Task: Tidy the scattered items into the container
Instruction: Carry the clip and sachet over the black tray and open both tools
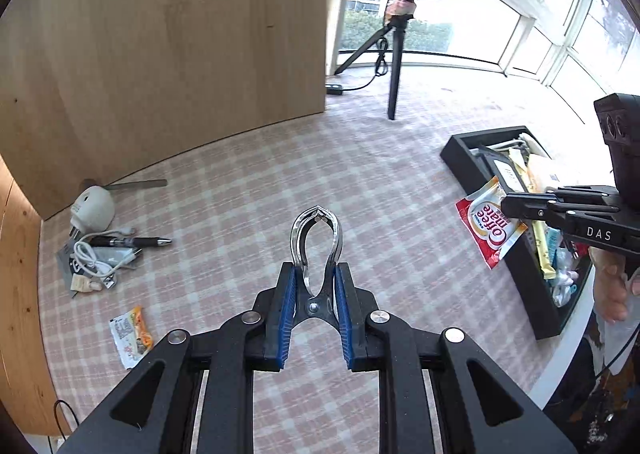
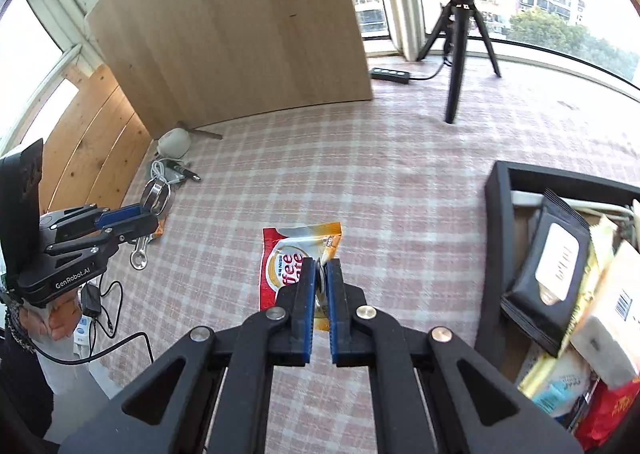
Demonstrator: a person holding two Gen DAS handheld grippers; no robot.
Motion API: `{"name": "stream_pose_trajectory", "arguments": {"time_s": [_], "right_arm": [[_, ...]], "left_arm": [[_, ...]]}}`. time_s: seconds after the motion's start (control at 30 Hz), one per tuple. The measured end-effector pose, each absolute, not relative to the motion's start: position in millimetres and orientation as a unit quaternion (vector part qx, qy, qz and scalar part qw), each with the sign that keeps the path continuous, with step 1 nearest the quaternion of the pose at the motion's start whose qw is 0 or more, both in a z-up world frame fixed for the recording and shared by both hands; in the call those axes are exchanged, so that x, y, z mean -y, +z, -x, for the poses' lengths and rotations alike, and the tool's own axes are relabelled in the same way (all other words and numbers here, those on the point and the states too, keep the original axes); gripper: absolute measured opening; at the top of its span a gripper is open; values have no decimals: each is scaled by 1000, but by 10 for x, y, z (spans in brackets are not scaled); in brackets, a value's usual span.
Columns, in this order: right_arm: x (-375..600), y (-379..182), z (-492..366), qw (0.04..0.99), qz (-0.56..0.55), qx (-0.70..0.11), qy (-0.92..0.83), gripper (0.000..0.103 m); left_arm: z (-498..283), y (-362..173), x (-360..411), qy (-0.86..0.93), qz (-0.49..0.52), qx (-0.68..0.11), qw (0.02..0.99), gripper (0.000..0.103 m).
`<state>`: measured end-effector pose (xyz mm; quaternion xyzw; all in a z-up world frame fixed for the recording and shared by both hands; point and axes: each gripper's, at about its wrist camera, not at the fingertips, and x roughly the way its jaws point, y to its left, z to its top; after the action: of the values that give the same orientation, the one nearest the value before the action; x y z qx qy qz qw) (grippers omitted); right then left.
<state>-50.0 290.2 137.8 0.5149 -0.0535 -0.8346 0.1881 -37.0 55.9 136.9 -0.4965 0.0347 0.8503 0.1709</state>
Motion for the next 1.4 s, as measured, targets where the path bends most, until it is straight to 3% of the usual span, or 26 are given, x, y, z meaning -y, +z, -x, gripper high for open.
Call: {"name": "stream_pose_trajectory", "arguments": {"time_s": [0.33, 0.73, 1.2, 1.27, 1.33, 1.4], "right_arm": [[-4403, 1695, -127, 59, -496, 98, -861, 6], [-6006, 1766, -682, 9, -493, 121, -861, 6], [-6785, 1318, -770, 28, -536, 107, -837, 7], [-6771, 1277, -728, 32, -540, 96, -836, 12], [-6788, 1272, -715, 24, -537, 98, -838, 31], [-6813, 1298, -724, 29, -529, 108, -841, 34]], "left_arm": [[-74, 1601, -2094, 832, 480, -74, 268, 18], [-514, 1598, -3683, 815, 475, -102, 316, 18], [-449, 1331, -4485, 817, 496, -96, 278, 19], [-418, 1323, -4484, 826, 493, -96, 256, 44], [-394, 1343, -4450, 830, 493, -82, 249, 45], [-406, 1373, -4414, 834, 489, -83, 243, 45]]}}
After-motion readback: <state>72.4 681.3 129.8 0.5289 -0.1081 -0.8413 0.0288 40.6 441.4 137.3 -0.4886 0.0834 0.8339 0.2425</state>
